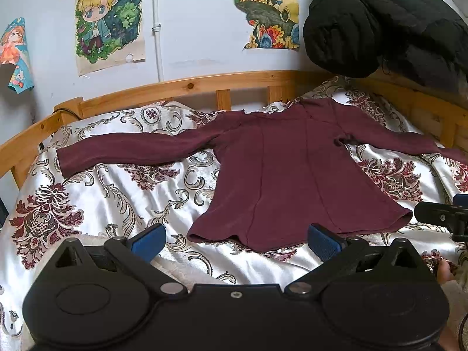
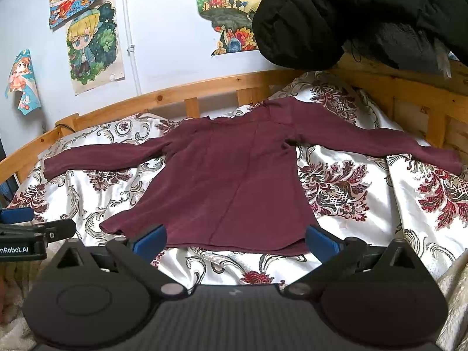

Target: Fold small clothes

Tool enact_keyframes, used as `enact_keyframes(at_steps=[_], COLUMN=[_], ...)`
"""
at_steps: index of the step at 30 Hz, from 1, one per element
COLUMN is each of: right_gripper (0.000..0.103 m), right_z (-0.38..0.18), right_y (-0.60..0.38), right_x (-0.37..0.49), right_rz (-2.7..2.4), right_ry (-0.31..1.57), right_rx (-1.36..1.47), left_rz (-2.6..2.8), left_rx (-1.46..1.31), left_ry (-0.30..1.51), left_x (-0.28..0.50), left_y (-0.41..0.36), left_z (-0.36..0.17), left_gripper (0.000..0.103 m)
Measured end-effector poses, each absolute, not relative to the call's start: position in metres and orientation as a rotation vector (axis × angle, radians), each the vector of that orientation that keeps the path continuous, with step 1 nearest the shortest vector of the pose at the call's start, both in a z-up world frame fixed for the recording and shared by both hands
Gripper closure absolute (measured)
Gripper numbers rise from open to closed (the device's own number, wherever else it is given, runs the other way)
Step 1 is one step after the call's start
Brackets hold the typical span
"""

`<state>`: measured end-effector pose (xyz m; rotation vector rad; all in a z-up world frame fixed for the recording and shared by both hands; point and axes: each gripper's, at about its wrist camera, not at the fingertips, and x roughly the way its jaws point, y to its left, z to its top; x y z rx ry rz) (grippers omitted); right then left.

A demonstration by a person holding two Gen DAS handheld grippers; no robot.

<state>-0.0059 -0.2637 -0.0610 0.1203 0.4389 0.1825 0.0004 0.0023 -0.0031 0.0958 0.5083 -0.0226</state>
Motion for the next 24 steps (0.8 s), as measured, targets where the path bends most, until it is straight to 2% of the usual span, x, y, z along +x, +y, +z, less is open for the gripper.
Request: enact_keyframes(at_steps=[24], right_gripper=[0.000], right_z=[-0.0620], right_y=[-0.2636], right_x=[-0.0056], right_rz=[0.180], right_ry=[0.444], right_rx=[0.125], left_rz=[-0.022], left_rx=[0.095], left_ry=[0.511], left_x=[0.0005], left_y=[0.0018], left_z=[-0.0025], left_gripper=[0.001])
